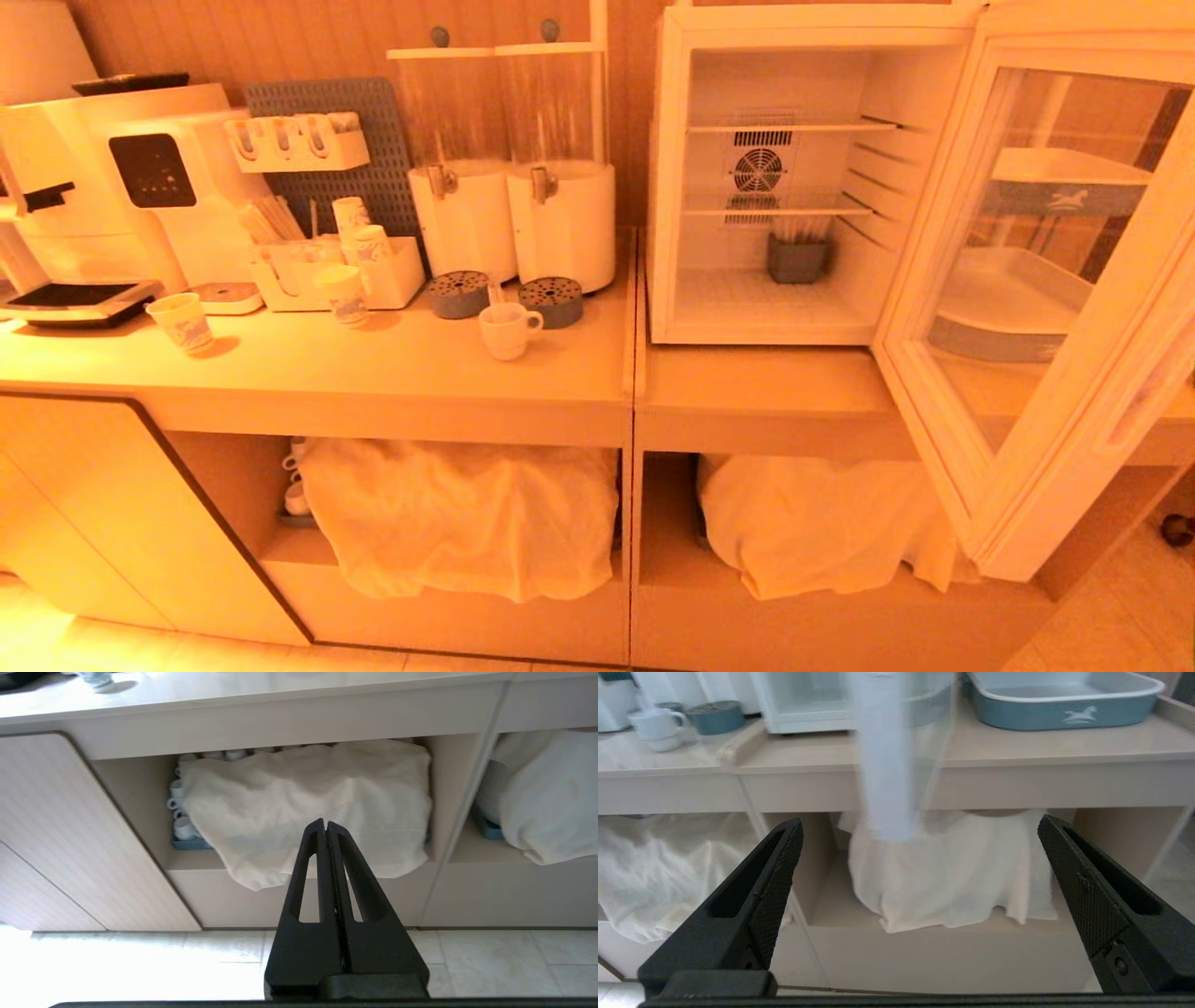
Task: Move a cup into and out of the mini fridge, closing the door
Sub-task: Put the ceramic cup in the freezer
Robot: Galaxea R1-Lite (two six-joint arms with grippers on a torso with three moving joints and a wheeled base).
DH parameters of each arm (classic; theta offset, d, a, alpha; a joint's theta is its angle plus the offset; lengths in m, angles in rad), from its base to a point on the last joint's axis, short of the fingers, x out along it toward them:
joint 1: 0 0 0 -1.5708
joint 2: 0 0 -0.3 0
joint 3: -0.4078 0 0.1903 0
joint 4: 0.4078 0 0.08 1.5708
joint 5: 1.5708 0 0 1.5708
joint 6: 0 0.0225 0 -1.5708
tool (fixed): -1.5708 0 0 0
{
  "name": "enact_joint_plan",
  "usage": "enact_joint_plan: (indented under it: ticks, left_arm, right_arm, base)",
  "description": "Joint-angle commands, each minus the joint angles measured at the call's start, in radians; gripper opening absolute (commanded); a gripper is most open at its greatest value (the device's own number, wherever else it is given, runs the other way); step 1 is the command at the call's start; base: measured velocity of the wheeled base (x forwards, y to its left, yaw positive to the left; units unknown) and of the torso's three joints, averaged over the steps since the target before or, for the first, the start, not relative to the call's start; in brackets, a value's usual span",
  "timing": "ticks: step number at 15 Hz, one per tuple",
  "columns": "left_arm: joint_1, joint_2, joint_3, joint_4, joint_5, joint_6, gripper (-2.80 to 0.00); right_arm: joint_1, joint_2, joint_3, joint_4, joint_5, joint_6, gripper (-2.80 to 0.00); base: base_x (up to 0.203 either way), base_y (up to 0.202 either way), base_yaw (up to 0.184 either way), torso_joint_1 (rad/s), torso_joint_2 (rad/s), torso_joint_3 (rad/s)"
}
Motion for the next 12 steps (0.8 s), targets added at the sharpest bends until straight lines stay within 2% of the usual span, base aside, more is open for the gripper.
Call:
enact_joint_plan:
  ticks: [1, 12]
  left_arm:
    - [0.000, 0.000, 0.000, 0.000, -0.001, 0.000, -2.80]
    - [0.000, 0.000, 0.000, 0.002, 0.002, -0.003, -2.80]
  right_arm:
    - [0.000, 0.001, 0.015, 0.000, 0.000, 0.000, 0.00]
    - [0.000, 0.001, 0.015, 0.000, 0.000, 0.000, 0.00]
  base:
    - [0.000, 0.191, 0.001, 0.012, 0.00, 0.012]
    - [0.000, 0.193, 0.001, 0.002, 0.00, 0.002]
